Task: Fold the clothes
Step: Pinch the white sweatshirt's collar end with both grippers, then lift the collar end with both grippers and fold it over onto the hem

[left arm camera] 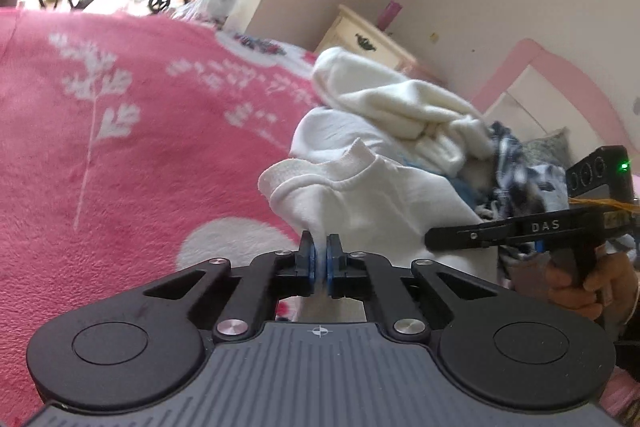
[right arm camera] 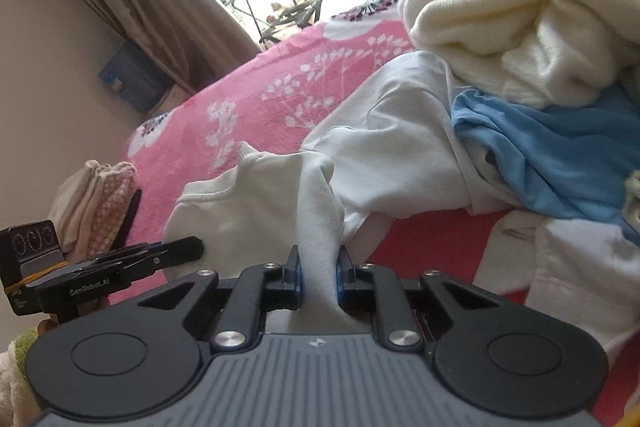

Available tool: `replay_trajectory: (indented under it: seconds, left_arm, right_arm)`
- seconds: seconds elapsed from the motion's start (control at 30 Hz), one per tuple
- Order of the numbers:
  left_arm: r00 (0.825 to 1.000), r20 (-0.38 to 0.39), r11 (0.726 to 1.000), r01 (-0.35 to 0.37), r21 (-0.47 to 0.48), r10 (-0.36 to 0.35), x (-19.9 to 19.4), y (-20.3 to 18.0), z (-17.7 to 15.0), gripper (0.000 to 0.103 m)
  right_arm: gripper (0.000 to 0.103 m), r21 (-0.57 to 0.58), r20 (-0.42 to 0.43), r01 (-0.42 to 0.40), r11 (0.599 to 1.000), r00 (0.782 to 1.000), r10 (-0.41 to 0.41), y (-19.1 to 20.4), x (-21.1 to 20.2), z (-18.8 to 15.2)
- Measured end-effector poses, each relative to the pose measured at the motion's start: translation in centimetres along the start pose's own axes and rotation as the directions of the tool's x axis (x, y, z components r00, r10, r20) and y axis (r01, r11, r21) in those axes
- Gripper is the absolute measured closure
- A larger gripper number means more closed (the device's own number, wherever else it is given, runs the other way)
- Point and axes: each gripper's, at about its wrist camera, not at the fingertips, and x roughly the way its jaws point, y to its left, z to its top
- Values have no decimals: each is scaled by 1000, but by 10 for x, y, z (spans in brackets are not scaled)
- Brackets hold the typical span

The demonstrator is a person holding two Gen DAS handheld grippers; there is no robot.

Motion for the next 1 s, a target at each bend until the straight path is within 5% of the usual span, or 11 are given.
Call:
replay_trajectory:
  seconds: [0.47,1.0]
  left_arm:
    - [999,23,990,30,140,-33,-39,-49,-11,100]
    - [985,20,916,150,372,-170,-106,-110,-52,100]
  right_arm:
    - [81,149,32,-35,988,999,31,-2,-24,-22]
    - [87,-15,83,-94,995,992,95,21,-107,-87]
